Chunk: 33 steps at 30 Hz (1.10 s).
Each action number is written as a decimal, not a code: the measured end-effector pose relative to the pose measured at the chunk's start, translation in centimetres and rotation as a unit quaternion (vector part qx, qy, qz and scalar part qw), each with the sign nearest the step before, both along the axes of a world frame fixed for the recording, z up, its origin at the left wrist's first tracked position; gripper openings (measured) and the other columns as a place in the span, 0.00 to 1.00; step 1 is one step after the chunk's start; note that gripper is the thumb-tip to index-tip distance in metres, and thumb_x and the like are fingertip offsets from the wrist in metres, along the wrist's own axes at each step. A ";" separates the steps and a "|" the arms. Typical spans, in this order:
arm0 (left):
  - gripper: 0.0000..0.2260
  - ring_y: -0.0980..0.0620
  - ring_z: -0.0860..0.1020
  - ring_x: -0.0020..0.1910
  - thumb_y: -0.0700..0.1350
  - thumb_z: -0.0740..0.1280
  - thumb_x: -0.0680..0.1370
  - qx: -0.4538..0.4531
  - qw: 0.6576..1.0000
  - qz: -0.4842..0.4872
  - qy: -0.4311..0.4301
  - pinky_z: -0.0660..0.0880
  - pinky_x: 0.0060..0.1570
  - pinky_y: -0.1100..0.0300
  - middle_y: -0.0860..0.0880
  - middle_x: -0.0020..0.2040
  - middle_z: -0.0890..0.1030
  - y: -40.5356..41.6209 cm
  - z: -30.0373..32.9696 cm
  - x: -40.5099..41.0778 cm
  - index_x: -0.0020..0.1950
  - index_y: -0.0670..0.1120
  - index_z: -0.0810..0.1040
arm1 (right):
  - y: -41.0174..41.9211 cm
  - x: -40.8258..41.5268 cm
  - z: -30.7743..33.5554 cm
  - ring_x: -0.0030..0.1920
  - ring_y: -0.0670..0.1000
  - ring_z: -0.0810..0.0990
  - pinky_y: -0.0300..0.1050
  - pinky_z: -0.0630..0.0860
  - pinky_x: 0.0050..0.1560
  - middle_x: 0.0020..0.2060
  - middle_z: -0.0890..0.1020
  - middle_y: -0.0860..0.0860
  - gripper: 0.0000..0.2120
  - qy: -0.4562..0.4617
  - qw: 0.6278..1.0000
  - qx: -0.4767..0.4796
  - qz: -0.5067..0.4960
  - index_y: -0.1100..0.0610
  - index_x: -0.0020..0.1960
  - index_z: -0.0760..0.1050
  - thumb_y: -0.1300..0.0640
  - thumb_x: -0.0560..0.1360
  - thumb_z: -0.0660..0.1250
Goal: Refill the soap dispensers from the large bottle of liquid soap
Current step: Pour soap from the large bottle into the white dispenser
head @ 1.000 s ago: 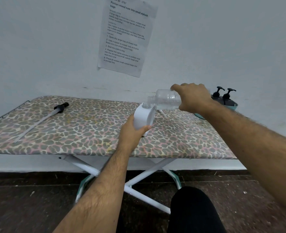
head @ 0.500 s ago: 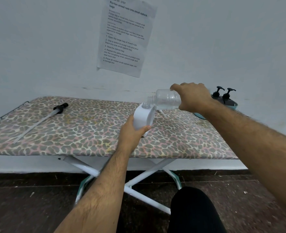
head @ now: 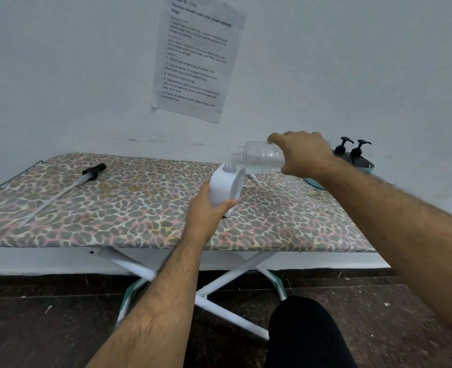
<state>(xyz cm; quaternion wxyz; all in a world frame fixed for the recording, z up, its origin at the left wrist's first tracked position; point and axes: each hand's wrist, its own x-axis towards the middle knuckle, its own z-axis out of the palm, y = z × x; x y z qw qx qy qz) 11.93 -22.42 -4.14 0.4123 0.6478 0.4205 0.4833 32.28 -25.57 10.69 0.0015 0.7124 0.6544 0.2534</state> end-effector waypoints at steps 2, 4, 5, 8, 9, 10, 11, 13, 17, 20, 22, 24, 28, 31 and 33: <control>0.27 0.53 0.78 0.53 0.51 0.75 0.73 -0.001 1.000 -0.001 -0.002 0.82 0.44 0.56 0.53 0.57 0.77 0.0 0.0 0.0 0.69 0.50 0.71 | 0.0 0.0 0.0 0.51 0.55 0.79 0.49 0.66 0.47 0.56 0.79 0.51 0.32 0.001 1.000 -0.001 0.000 0.46 0.73 0.63 0.60 0.73 0.69; 0.27 0.54 0.78 0.52 0.50 0.76 0.73 -0.001 1.000 -0.002 -0.003 0.82 0.44 0.56 0.54 0.57 0.77 0.0 0.0 0.0 0.69 0.50 0.71 | 0.0 0.1 -0.1 0.51 0.55 0.79 0.49 0.66 0.47 0.56 0.79 0.51 0.31 0.003 1.000 -0.003 -0.001 0.46 0.73 0.63 0.60 0.73 0.69; 0.27 0.55 0.78 0.52 0.50 0.76 0.72 -0.001 1.000 -0.003 -0.005 0.82 0.44 0.56 0.54 0.57 0.77 0.0 0.0 0.0 0.69 0.50 0.71 | 0.0 0.1 -0.1 0.50 0.55 0.78 0.49 0.66 0.47 0.55 0.79 0.51 0.31 0.004 1.000 -0.004 -0.001 0.46 0.73 0.63 0.60 0.73 0.69; 0.27 0.54 0.79 0.53 0.50 0.76 0.72 -0.008 1.000 -0.004 -0.011 0.82 0.44 0.56 0.54 0.57 0.77 0.0 0.0 0.0 0.68 0.50 0.71 | -0.1 0.0 0.0 0.50 0.55 0.78 0.49 0.65 0.46 0.55 0.79 0.50 0.31 0.005 1.000 -0.005 -0.003 0.46 0.72 0.64 0.60 0.73 0.69; 0.28 0.53 0.79 0.53 0.50 0.76 0.72 -0.010 1.000 -0.003 -0.011 0.82 0.45 0.55 0.53 0.57 0.77 0.0 0.0 0.0 0.69 0.50 0.71 | 0.0 0.0 0.0 0.50 0.55 0.78 0.49 0.65 0.46 0.55 0.79 0.50 0.31 0.004 1.000 -0.005 -0.003 0.46 0.72 0.64 0.60 0.73 0.69; 0.28 0.53 0.79 0.53 0.50 0.76 0.72 -0.010 1.000 -0.002 -0.010 0.82 0.45 0.55 0.53 0.57 0.77 0.0 0.1 0.0 0.69 0.50 0.71 | -0.1 -0.1 0.1 0.50 0.55 0.78 0.48 0.65 0.46 0.55 0.79 0.51 0.31 0.003 1.000 -0.005 -0.003 0.46 0.73 0.64 0.60 0.73 0.69; 0.28 0.53 0.79 0.53 0.50 0.76 0.72 -0.009 1.000 -0.002 -0.009 0.82 0.45 0.55 0.53 0.58 0.77 0.0 0.0 0.0 0.69 0.49 0.71 | -0.1 -0.1 0.1 0.50 0.55 0.78 0.48 0.65 0.46 0.55 0.79 0.51 0.31 0.002 1.000 -0.005 -0.003 0.46 0.73 0.64 0.60 0.73 0.69; 0.28 0.53 0.78 0.53 0.50 0.76 0.72 -0.007 1.000 -0.001 -0.007 0.81 0.43 0.58 0.53 0.58 0.77 0.0 0.1 0.0 0.70 0.49 0.71 | -0.2 -0.2 0.1 0.50 0.55 0.78 0.48 0.65 0.46 0.55 0.79 0.51 0.31 0.000 1.000 -0.005 -0.004 0.46 0.73 0.64 0.60 0.73 0.69; 0.28 0.54 0.78 0.53 0.50 0.76 0.72 -0.005 1.000 -0.001 -0.005 0.81 0.43 0.58 0.53 0.58 0.77 0.0 0.0 0.0 0.70 0.49 0.71 | -0.2 -0.3 0.2 0.47 0.55 0.76 0.48 0.65 0.47 0.55 0.79 0.51 0.31 -0.003 1.000 -0.008 -0.007 0.47 0.73 0.64 0.59 0.73 0.70; 0.28 0.53 0.78 0.53 0.50 0.76 0.72 -0.006 1.000 -0.001 -0.002 0.82 0.44 0.56 0.52 0.58 0.77 0.0 -0.1 0.0 0.69 0.49 0.71 | -0.1 -0.3 0.2 0.49 0.55 0.77 0.49 0.66 0.47 0.56 0.79 0.51 0.32 -0.007 1.000 -0.009 -0.007 0.47 0.73 0.63 0.59 0.73 0.70; 0.28 0.53 0.78 0.53 0.50 0.76 0.72 -0.004 1.000 0.000 -0.002 0.82 0.43 0.56 0.52 0.58 0.77 0.0 -0.1 0.0 0.69 0.49 0.71 | -0.1 -0.3 0.3 0.50 0.55 0.78 0.49 0.66 0.47 0.56 0.79 0.51 0.32 -0.007 1.000 -0.011 -0.006 0.47 0.73 0.63 0.59 0.73 0.70; 0.28 0.53 0.78 0.53 0.50 0.76 0.72 -0.003 1.000 0.000 -0.001 0.82 0.43 0.57 0.52 0.58 0.77 0.0 0.0 0.0 0.69 0.49 0.71 | -0.1 -0.3 0.3 0.50 0.55 0.78 0.49 0.66 0.47 0.56 0.79 0.51 0.32 -0.008 1.000 -0.013 -0.006 0.46 0.73 0.63 0.59 0.73 0.70; 0.27 0.53 0.78 0.53 0.51 0.76 0.72 -0.005 1.000 -0.001 0.000 0.82 0.44 0.56 0.53 0.58 0.77 0.0 0.1 0.0 0.69 0.49 0.71 | 0.0 -0.3 0.4 0.45 0.54 0.74 0.49 0.66 0.46 0.54 0.79 0.51 0.32 -0.007 1.000 -0.018 -0.011 0.47 0.73 0.63 0.59 0.73 0.70; 0.27 0.52 0.78 0.54 0.51 0.76 0.72 -0.007 1.000 0.000 0.001 0.82 0.45 0.54 0.53 0.58 0.77 0.0 0.0 0.0 0.69 0.50 0.71 | -0.1 -0.3 0.5 0.44 0.54 0.72 0.48 0.65 0.46 0.54 0.79 0.51 0.31 -0.004 1.000 -0.021 -0.013 0.47 0.73 0.63 0.60 0.73 0.69; 0.28 0.52 0.78 0.54 0.51 0.76 0.72 -0.007 1.000 0.000 0.000 0.82 0.44 0.55 0.52 0.59 0.77 0.0 0.0 0.0 0.69 0.50 0.71 | -0.1 -0.4 0.5 0.44 0.54 0.72 0.48 0.65 0.46 0.53 0.79 0.51 0.31 -0.003 1.000 -0.022 -0.013 0.47 0.73 0.63 0.60 0.73 0.69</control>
